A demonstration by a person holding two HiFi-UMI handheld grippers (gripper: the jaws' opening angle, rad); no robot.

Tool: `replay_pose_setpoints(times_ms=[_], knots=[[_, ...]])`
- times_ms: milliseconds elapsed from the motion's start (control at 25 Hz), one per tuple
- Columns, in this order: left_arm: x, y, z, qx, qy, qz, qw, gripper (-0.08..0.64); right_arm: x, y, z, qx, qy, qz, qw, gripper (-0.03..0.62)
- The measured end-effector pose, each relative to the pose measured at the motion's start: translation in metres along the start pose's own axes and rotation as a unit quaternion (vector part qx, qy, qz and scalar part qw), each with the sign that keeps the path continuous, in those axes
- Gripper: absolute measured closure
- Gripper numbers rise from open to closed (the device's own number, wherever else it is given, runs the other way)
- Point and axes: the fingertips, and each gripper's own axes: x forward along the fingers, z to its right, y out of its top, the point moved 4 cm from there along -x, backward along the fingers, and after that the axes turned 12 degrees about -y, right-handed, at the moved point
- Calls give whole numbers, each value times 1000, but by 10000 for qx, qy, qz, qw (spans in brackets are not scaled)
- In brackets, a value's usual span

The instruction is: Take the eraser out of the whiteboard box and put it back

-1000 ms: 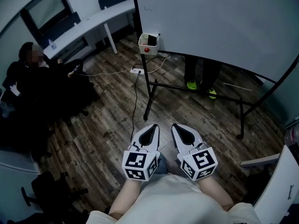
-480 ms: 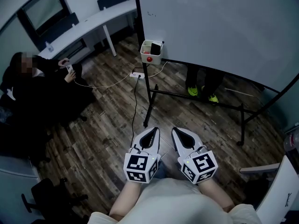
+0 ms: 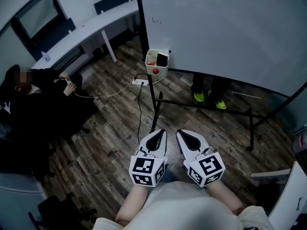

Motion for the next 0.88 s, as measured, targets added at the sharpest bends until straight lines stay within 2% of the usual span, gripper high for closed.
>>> replay_pose_setpoints(times_ms=[160,520,880], knots=[[13,12,-22,-8,-74,-14,10000,555,27,5,1,35,-27,-92,9999,562],[39,33,-69,21,-272,-53,9996,555,82,18,5,65,-216,-130,9997,565],[60,48,-117,76,-500,-118,9986,555,132,27,15,233,-637,-72,9977,588]])
